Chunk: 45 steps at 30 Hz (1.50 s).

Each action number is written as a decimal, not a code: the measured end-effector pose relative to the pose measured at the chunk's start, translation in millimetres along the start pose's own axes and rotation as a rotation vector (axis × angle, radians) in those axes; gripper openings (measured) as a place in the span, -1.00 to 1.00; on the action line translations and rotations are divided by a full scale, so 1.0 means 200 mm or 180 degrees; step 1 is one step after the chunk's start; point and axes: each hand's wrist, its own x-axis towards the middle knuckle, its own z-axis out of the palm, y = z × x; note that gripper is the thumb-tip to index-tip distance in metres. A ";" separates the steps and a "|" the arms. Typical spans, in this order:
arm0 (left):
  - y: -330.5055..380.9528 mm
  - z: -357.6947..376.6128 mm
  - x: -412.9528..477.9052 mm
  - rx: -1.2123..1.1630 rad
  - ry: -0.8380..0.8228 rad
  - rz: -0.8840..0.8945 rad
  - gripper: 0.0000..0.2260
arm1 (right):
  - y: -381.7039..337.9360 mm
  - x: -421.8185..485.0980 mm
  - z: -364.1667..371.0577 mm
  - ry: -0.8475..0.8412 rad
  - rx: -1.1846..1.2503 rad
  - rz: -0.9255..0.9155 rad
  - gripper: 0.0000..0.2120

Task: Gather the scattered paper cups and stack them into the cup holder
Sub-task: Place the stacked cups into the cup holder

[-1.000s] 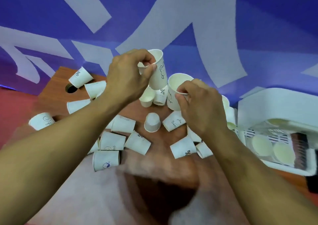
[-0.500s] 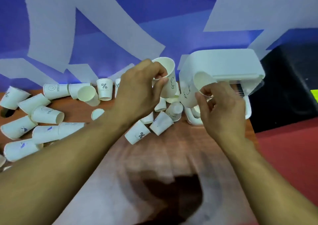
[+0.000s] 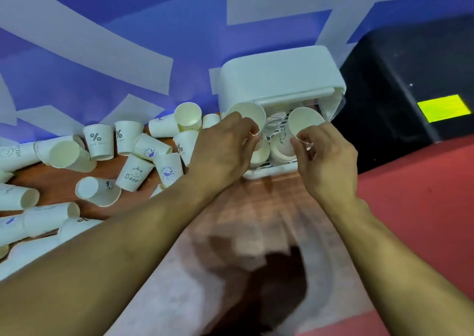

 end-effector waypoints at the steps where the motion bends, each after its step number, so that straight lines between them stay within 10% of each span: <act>1: -0.01 0.04 0.01 0.0032 -0.0034 0.0043 -0.86 | 0.03 0.00 0.02 0.0000 -0.0035 -0.0003 -0.92; 45: -0.18 0.42 -0.07 0.0517 -0.0711 0.0324 -0.81 | 0.25 -0.07 0.37 -0.0758 -0.0016 0.0044 -0.89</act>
